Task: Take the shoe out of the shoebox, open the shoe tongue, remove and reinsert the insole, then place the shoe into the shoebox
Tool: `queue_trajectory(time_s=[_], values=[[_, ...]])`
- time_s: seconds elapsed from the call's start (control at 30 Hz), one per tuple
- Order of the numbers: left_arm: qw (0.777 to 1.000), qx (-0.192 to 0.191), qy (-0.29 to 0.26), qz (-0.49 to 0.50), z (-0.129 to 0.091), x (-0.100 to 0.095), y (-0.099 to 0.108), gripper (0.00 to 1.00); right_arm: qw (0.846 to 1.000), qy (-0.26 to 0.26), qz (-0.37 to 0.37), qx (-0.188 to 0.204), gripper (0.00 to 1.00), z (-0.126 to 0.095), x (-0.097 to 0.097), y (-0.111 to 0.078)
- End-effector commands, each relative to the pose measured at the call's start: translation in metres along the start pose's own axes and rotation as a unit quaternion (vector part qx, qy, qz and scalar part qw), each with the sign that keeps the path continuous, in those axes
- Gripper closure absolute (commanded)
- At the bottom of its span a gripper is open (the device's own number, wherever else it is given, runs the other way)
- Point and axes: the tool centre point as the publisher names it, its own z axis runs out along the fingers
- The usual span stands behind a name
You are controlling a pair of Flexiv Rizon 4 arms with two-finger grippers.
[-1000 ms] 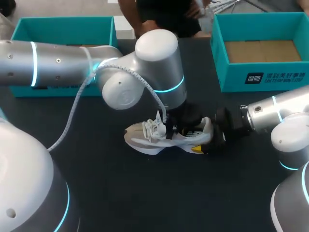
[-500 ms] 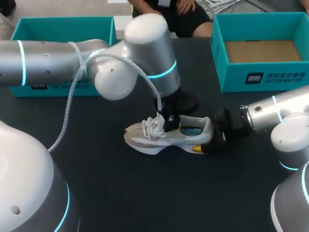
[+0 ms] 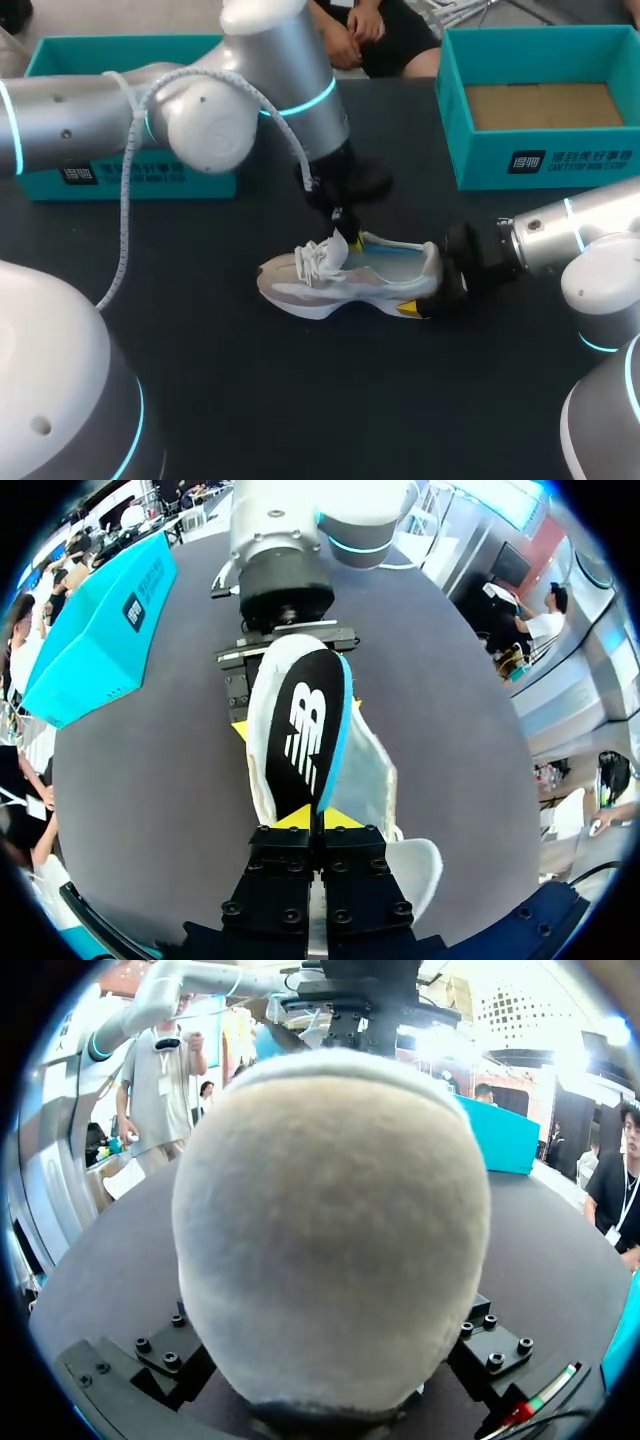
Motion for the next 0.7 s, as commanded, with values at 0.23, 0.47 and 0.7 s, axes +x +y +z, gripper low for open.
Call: queue_trajectory(time_s=[0.23, 0.47, 0.7], values=[[0.999, 0.041, 0.004, 0.016, -0.019, 0.016, -0.023, 1.0, 1.0, -0.001, 0.0, 0.002, 1.0, 0.004, 0.001, -0.002], [0.998, 0.054, 0.008, 0.03, -0.013, 0.026, -0.044, 1.0, 1.0, -0.001, 0.0, 0.002, 1.0, 0.004, 0.001, -0.002], [0.998, 0.052, 0.0, 0.044, -0.007, 0.032, -0.04, 0.66, 1.0, -0.001, 0.0, 0.002, 1.0, 0.004, 0.001, -0.002]])
